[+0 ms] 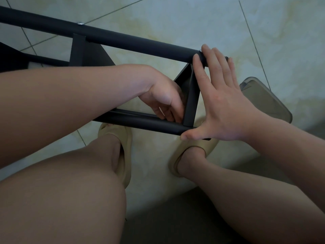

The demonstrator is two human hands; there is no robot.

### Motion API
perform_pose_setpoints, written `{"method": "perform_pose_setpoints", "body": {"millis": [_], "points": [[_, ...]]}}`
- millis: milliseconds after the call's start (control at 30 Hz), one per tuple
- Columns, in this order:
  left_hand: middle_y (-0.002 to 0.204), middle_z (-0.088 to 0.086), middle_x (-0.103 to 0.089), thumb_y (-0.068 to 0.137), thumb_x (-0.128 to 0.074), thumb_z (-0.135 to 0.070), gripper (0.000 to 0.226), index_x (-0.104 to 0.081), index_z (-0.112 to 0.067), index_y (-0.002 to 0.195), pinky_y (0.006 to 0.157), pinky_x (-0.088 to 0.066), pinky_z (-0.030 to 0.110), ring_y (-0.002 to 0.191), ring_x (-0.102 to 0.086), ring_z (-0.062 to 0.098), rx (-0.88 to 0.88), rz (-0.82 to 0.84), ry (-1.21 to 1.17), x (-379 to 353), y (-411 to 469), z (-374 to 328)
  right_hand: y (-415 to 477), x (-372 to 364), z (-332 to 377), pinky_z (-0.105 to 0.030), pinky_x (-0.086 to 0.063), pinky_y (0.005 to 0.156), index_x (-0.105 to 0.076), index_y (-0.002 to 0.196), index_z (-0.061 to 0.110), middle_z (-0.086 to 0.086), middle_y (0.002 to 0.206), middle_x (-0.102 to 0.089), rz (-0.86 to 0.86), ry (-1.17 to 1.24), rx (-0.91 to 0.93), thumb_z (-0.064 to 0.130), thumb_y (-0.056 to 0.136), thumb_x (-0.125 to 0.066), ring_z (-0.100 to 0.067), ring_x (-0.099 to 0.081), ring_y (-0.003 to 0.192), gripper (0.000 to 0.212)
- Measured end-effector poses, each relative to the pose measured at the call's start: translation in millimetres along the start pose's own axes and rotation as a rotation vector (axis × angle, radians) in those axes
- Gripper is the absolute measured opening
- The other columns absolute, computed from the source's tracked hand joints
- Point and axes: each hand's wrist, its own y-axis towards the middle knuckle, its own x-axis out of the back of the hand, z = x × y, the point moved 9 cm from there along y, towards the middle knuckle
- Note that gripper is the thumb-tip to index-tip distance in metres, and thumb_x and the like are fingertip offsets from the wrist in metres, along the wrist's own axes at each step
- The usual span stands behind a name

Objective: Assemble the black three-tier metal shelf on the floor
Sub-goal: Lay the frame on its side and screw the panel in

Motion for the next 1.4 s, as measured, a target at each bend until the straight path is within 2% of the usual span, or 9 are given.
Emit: {"method": "perform_pose_setpoints", "body": {"millis": [167, 300, 400, 633, 767, 900, 1167, 1267, 1400], "points": [[0.104, 0.006, -0.074, 0.087, -0.071, -0.009, 0.021, -0.072, -0.011, 0.107, 0.099, -0.049, 0.037, 0.097, -0.068, 0.017, 0.024, -0.002, 0.131, 3, 0, -12, 0, -1, 1, -0.046, 0.017, 0.121, 0.004, 0.16, 0.001, -0.024, 0.166, 0.012, -0.001, -0.002, 0.004, 0.093, 0.052, -0.053, -0.041, 0.015, 0.153, 0.153], [0.114, 0.015, -0.072, 0.086, -0.071, -0.005, 0.029, -0.069, -0.004, 0.116, 0.105, -0.048, 0.042, 0.099, -0.068, 0.022, 0.007, -0.011, 0.093, 3, 1, -10, 0, -1, 0, -0.044, 0.018, 0.12, 0.004, 0.16, 0.001, -0.023, 0.166, 0.012, -0.008, 0.002, 0.004, 0.093, 0.051, -0.052, -0.041, 0.014, 0.154, 0.153], [0.121, 0.017, -0.07, 0.087, -0.07, -0.003, 0.033, -0.066, 0.0, 0.12, 0.103, -0.049, 0.04, 0.101, -0.069, 0.022, -0.022, -0.021, 0.055, 4, 1, -5, -1, -1, 0, -0.044, 0.018, 0.12, 0.004, 0.16, 0.002, -0.023, 0.166, 0.012, -0.008, 0.002, 0.005, 0.093, 0.051, -0.052, -0.04, 0.014, 0.154, 0.153], [0.1, 0.005, -0.076, 0.091, -0.067, -0.007, 0.011, -0.074, -0.015, 0.096, 0.094, -0.052, 0.035, 0.093, -0.071, 0.016, -0.07, -0.036, -0.002, 2, -1, -2, 0, -1, -1, -0.041, 0.02, 0.12, 0.005, 0.16, 0.003, -0.022, 0.167, 0.013, -0.016, 0.003, 0.007, 0.093, 0.052, -0.051, -0.039, 0.014, 0.154, 0.152], [0.106, 0.014, -0.074, 0.09, -0.069, -0.006, 0.018, -0.072, -0.005, 0.107, 0.101, -0.052, 0.04, 0.095, -0.07, 0.021, -0.077, -0.066, 0.059, 4, -2, -8, 0, -1, 0, -0.041, 0.02, 0.12, 0.005, 0.16, 0.003, -0.021, 0.167, 0.013, -0.014, 0.01, 0.006, 0.093, 0.051, -0.051, -0.038, 0.015, 0.154, 0.152], [0.105, 0.015, -0.072, 0.09, -0.068, -0.001, 0.018, -0.069, -0.003, 0.108, 0.103, -0.051, 0.042, 0.096, -0.068, 0.023, -0.083, -0.063, 0.042, 2, -2, -9, 0, 0, 0, -0.04, 0.021, 0.119, 0.006, 0.16, 0.003, -0.021, 0.166, 0.014, -0.009, 0.017, 0.007, 0.093, 0.051, -0.053, -0.037, 0.016, 0.154, 0.153], [0.099, 0.003, -0.074, 0.091, -0.066, -0.007, 0.014, -0.071, -0.014, 0.102, 0.099, -0.05, 0.038, 0.096, -0.066, 0.019, -0.057, -0.021, 0.015, 2, -3, -3, 1, -1, 0, -0.042, 0.02, 0.119, 0.005, 0.16, 0.002, -0.022, 0.166, 0.013, -0.005, 0.02, 0.009, 0.093, 0.052, -0.053, -0.04, 0.016, 0.153, 0.153], [0.097, 0.006, -0.073, 0.09, -0.067, -0.006, 0.011, -0.073, -0.012, 0.097, 0.096, -0.051, 0.037, 0.09, -0.066, 0.019, -0.064, -0.05, 0.005, 3, 0, -4, 1, -1, 0, -0.042, 0.02, 0.119, 0.006, 0.16, 0.003, -0.021, 0.166, 0.014, -0.005, 0.024, 0.008, 0.092, 0.052, -0.057, -0.039, 0.017, 0.153, 0.154], [0.098, 0.011, -0.071, 0.088, -0.069, -0.001, 0.016, -0.07, -0.005, 0.104, 0.093, -0.052, 0.035, 0.089, -0.064, 0.02, -0.06, -0.062, 0.012, 4, 2, -5, 1, -1, 0, -0.043, 0.019, 0.12, 0.005, 0.16, 0.003, -0.022, 0.166, 0.013, -0.006, 0.025, 0.009, 0.09, 0.052, -0.059, -0.039, 0.016, 0.154, 0.153]]}}
